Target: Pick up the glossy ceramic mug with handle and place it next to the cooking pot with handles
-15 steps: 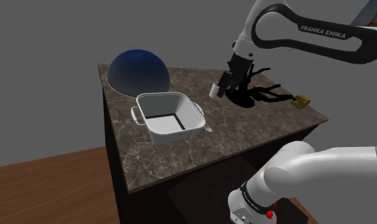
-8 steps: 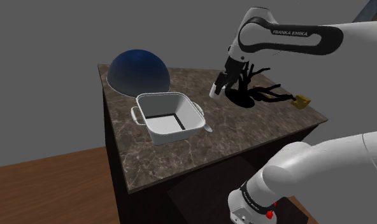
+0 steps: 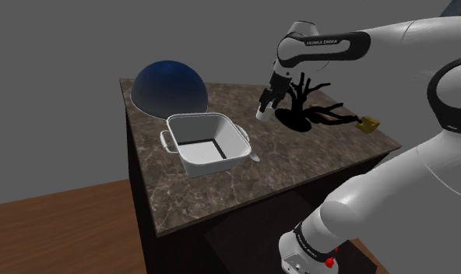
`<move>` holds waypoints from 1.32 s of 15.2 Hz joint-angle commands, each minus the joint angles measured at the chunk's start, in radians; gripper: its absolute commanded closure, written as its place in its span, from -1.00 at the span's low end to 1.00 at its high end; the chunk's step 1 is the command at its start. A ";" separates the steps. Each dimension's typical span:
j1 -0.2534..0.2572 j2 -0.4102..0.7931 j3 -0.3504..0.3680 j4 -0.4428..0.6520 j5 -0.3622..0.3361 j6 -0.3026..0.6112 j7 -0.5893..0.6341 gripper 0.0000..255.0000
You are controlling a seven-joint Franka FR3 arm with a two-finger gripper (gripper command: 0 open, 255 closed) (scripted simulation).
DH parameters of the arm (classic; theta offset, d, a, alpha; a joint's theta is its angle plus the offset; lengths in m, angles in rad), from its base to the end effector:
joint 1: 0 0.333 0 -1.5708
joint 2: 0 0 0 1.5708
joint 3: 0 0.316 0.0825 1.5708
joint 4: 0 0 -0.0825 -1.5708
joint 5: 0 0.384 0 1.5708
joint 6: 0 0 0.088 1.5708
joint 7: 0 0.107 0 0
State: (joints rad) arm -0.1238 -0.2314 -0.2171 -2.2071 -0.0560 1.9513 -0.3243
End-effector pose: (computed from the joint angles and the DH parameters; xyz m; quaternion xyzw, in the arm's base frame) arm 0.4492 -0.1678 0.4722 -0.9999 -0.0057 0.0141 0.0036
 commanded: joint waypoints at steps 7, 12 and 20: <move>-0.043 0.275 -0.069 0.207 0.041 0.076 -0.118 -1.00; -0.086 0.457 -0.092 0.377 0.091 0.090 -0.189 -1.00; -0.165 0.701 -0.094 0.640 0.155 0.075 -0.260 -1.00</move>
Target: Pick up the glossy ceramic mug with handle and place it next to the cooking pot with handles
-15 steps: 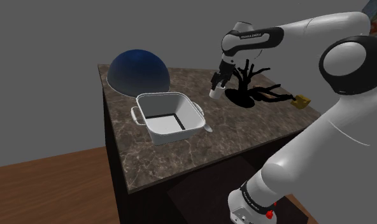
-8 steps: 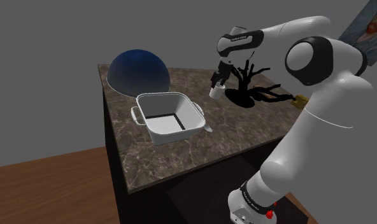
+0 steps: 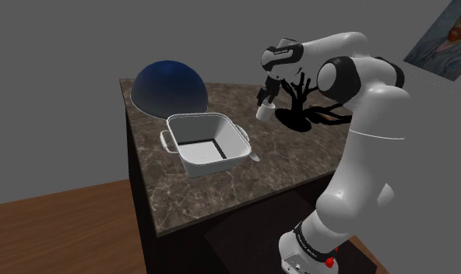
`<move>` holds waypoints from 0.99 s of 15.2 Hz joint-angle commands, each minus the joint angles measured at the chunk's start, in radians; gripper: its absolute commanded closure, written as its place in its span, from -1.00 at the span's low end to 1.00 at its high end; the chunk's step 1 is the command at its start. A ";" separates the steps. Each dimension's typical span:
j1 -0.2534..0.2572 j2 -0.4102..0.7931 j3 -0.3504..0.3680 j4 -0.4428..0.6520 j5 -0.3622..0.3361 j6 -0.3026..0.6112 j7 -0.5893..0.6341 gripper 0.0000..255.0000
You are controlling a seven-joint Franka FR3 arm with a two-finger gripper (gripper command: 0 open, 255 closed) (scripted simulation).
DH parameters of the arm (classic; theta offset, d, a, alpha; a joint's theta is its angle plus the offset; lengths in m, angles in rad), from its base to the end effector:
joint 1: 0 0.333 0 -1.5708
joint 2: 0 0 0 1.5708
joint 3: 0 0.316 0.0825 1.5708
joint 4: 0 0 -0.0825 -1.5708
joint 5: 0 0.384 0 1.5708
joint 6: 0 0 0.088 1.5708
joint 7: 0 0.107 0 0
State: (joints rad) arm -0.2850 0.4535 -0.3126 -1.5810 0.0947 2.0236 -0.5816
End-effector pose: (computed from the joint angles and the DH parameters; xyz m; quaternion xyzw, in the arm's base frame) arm 0.5794 -0.3543 0.3871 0.9996 -0.0133 -0.0089 0.0239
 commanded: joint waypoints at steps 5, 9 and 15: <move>-0.007 0.041 0.006 -0.017 0.013 0.058 -0.008 -1.00; -0.009 0.050 0.007 -0.025 0.015 0.075 -0.009 -1.00; -0.009 0.050 0.007 -0.025 0.015 0.075 -0.009 1.00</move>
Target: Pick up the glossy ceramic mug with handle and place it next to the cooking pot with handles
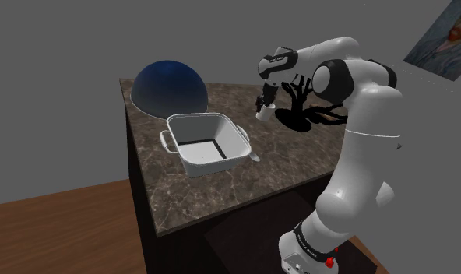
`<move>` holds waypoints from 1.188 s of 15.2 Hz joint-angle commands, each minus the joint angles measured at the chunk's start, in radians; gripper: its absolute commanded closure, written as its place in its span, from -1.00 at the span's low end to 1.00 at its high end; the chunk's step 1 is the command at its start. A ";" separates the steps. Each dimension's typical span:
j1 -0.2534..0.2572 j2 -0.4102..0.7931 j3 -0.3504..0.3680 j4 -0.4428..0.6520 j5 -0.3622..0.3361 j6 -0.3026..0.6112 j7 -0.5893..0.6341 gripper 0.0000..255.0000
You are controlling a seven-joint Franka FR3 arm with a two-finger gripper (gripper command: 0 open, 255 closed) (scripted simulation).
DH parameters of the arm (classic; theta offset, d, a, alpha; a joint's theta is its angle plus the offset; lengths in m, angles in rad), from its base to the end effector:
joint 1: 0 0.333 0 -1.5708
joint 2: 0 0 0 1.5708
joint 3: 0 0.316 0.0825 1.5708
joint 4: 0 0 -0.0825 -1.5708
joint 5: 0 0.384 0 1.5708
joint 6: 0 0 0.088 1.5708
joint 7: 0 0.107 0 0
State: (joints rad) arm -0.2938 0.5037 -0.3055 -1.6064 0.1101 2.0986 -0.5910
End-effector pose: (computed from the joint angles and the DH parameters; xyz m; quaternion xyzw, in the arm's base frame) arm 0.5818 -0.3585 0.3484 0.9996 -0.0133 -0.0086 0.0244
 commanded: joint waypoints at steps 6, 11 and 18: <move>0.000 0.000 0.000 0.000 0.000 0.000 0.000 1.00; 0.001 -0.011 -0.002 0.011 -0.004 -0.022 0.001 1.00; 0.003 -0.042 -0.008 0.060 -0.014 -0.101 0.006 1.00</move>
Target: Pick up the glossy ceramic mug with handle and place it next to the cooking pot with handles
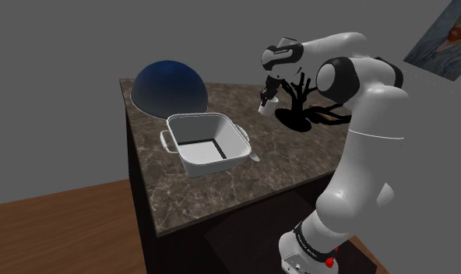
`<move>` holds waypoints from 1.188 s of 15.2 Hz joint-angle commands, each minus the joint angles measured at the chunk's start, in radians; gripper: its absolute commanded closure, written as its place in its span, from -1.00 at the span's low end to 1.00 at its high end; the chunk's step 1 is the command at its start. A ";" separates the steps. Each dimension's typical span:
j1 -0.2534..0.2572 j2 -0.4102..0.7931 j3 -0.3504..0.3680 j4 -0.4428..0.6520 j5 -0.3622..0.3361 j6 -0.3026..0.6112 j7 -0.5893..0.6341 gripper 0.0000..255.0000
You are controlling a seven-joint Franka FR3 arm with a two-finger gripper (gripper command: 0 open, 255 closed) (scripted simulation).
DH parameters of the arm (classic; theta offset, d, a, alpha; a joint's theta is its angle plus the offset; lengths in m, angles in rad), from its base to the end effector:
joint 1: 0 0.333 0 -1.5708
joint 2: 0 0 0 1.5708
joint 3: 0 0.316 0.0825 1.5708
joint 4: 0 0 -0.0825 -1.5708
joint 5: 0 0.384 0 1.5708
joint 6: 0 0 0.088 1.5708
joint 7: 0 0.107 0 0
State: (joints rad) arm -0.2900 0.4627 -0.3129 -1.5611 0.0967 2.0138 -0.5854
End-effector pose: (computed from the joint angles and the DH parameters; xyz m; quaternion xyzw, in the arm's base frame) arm 0.5811 -0.3578 0.3895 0.9996 -0.0133 -0.0086 0.0244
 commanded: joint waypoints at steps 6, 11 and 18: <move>-0.001 -0.021 -0.005 0.067 -0.008 -0.087 0.002 1.00; -0.003 -0.032 -0.007 0.119 -0.012 -0.149 0.003 1.00; -0.008 -0.036 -0.010 0.207 -0.014 -0.241 0.003 1.00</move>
State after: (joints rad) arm -0.2993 0.4343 -0.3216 -1.3555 0.0852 1.7817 -0.5830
